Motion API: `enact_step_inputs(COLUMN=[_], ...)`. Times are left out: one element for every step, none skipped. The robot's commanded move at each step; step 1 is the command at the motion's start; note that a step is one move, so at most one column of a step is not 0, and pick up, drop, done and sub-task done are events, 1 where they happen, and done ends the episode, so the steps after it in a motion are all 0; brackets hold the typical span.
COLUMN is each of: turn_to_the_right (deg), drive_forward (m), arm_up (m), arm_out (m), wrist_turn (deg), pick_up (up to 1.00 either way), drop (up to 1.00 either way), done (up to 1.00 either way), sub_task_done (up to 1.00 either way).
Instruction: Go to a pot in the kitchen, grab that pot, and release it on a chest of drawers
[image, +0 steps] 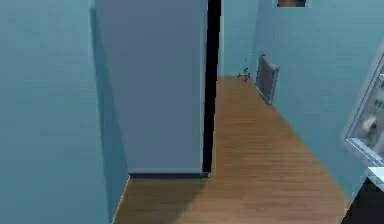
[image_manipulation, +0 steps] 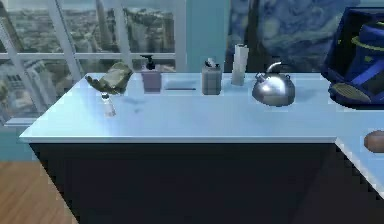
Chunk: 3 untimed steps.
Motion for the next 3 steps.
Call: enact_step_inputs(turn_to_the_right=[45.0, 42.0, 0.0], drive_forward=[0.0, 0.0, 0.3], arm_up=[0.0, 0.0, 0.0], arm_out=[0.0, 0.0, 0.0], wrist_turn=[0.0, 0.0, 0.0], pick_up=[0.0, 0.0, 0.0], drop=[0.0, 0.0, 0.0], done=[0.0, 0.0, 0.0], sub_task_done=[0.0, 0.0, 0.0])
